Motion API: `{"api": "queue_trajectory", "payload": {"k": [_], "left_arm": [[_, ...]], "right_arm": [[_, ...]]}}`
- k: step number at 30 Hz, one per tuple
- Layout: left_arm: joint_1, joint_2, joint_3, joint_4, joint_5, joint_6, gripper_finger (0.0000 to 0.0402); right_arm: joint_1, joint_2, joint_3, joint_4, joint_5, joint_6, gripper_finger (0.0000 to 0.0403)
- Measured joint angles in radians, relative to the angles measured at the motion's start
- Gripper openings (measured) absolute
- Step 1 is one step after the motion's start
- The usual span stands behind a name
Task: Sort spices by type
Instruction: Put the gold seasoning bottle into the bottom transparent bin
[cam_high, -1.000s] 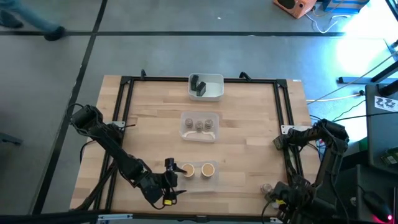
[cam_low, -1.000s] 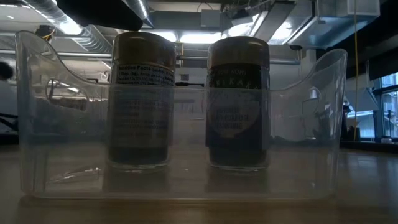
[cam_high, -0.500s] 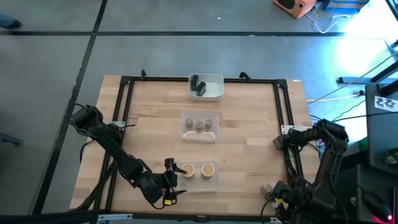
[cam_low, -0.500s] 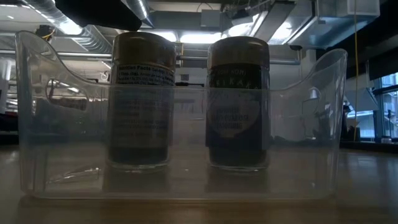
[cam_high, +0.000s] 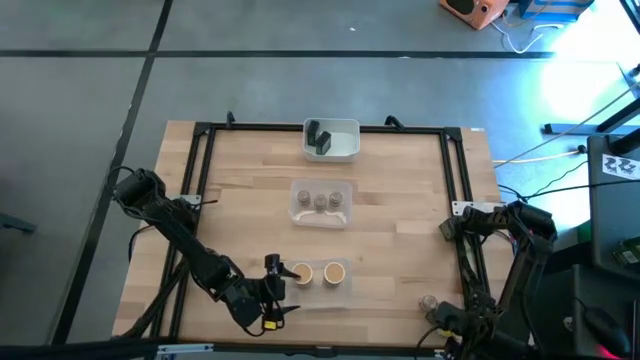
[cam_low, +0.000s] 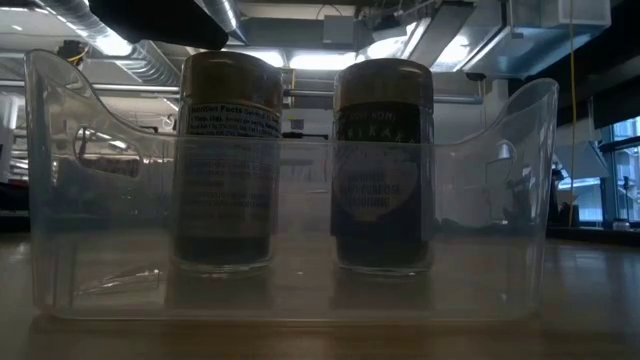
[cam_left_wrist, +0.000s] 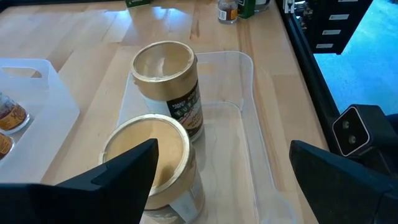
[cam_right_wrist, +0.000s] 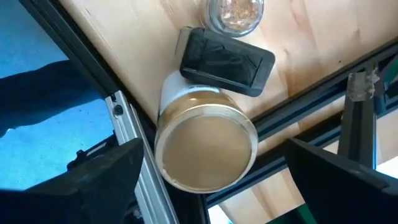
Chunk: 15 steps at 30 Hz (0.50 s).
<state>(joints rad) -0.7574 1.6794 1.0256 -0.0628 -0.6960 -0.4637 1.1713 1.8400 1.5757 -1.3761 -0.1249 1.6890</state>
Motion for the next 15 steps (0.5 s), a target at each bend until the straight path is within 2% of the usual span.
{"api": "queue_trajectory", "payload": {"k": [7, 15], "left_arm": [[0.0, 0.0, 0.0, 0.001, 0.0, -0.002, 0.0345], [0.0, 0.0, 0.0, 0.001, 0.0, -0.025, 0.0345]], "right_arm": [[0.001, 0.0, 0.0, 0.016, 0.035, 0.003, 0.0386], [0.002, 0.039, 0.0, 0.024, -0.006, -0.01, 0.0386]]}}
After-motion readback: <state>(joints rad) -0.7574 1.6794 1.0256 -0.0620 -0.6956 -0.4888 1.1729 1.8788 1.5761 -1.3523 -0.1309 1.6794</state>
